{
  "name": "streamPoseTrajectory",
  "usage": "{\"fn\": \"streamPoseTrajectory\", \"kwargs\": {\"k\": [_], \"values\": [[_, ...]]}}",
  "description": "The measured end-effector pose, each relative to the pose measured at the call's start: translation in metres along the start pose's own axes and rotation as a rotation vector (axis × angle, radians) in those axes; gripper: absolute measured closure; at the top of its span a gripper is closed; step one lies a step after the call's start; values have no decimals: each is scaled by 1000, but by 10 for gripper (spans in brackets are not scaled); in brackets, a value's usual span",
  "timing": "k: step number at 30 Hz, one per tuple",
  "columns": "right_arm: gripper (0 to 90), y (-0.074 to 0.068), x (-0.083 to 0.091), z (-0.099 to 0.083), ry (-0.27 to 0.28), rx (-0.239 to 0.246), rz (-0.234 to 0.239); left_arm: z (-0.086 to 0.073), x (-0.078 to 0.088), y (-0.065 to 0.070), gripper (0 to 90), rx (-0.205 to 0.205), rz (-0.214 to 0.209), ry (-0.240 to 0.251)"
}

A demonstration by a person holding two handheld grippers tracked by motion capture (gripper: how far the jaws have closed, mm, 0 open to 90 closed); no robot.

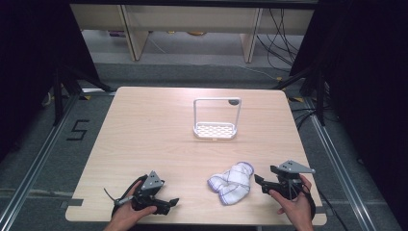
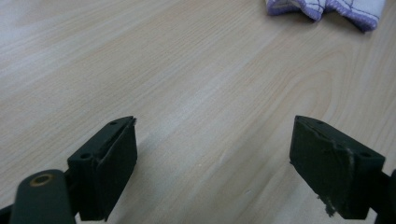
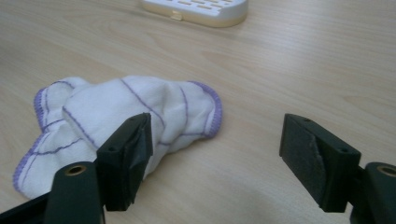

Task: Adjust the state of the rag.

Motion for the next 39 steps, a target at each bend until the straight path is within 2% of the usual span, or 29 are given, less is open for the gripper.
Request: {"fn": "streamPoseTrajectory", "kwargs": {"k": [1, 2, 3, 4, 6, 7, 8, 9, 11, 12, 13, 14, 16, 18, 19, 20, 22, 23, 24, 25, 26, 28, 29, 32, 33, 36, 39], "values": [[284, -2, 0, 0, 6, 2, 4, 0, -1, 1, 149, 13, -2, 11], [292, -7, 3, -2, -19, -15, 14, 0, -1, 1, 149, 11, -2, 5], [297, -7, 1, -2, 1, 15, 11, 0, -2, 1, 149, 16, -2, 6], [307, -11, 2, -3, -7, 11, 30, 1, -2, 1, 149, 11, -4, 8], [313, -13, 3, -4, -12, 14, 33, 1, -2, 2, 149, 10, -6, 9], [325, -14, 5, -3, -7, 47, 31, 2, -3, 2, 149, 5, -9, 15], [337, -16, 5, -3, -3, 51, 41, 2, -4, 4, 149, 14, -23, 20], [359, -17, 6, -3, -5, 58, 45, 2, -4, 4, 148, 4, -28, 22], [384, -22, 9, -5, -19, 38, 59, 2, -3, 4, 149, -3, -33, 22], [385, -23, 9, -4, -8, 54, 62, 3, -4, 5, 148, 6, -36, 38], [387, -25, 10, -5, -20, 39, 59, 4, -5, 6, 149, 8, -40, 46], [389, -24, 10, -5, -13, 67, 67, 5, -5, 5, 148, 7, -44, 49], [391, -26, 10, -5, -9, 68, 79, 7, -6, 6, 148, 17, -41, 60], [391, -32, 11, -7, -26, 53, 90, 10, -9, 8, 148, -5, -49, 48], [391, -31, 10, -6, -20, 82, 87, 11, -9, 8, 148, -21, -50, 35], [391, -32, 10, -7, -24, 88, 87, 13, -10, 9, 148, -25, -48, 34], [393, -38, 9, -8, -36, 51, 100, 17, -14, 11, 148, -12, -51, 57], [396, -37, 9, -7, -37, 85, 104, 20, -17, 12, 148, -9, -48, 66], [396, -37, 9, -7, -37, 85, 104, 20, -17, 12, 148, -9, -48, 66], [400, -38, 9, -8, -42, 95, 105, 23, -20, 13, 148, -24, -53, 53], [411, -42, 10, -7, -41, 111, 115, 27, -25, 17, 149, -25, -65, 65], [417, -44, 9, -7, -38, 120, 129, 33, -32, 20, 149, -42, -72, 57], [420, -44, 10, -7, -44, 125, 114, 38, -36, 22, 150, -42, -82, 64], [423, -45, 8, -9, -60, 110, 126, 50, -46, 23, 151, -57, -94, 55], [423, -43, 7, -10, -59, 118, 124, 55, -50, 25, 153, -30, -107, 86], [426, -42, 6, -11, -71, 112, 118, 64, -61, 27, 166, 18, -151, 102], [431, -44, 6, -12, -77, 109, 126, 69, -72, 28, 189, 5, -149, 74]]}}
Point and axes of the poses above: each handheld gripper's, and its own axes: x roughly backward along the jaws, z roughly out of its top, y roughly to its right, the point moved 6 cm from there along -x, roughly forward along the jaws, and after that the axes turned 8 degrees about -z, right-handed, at the moved point
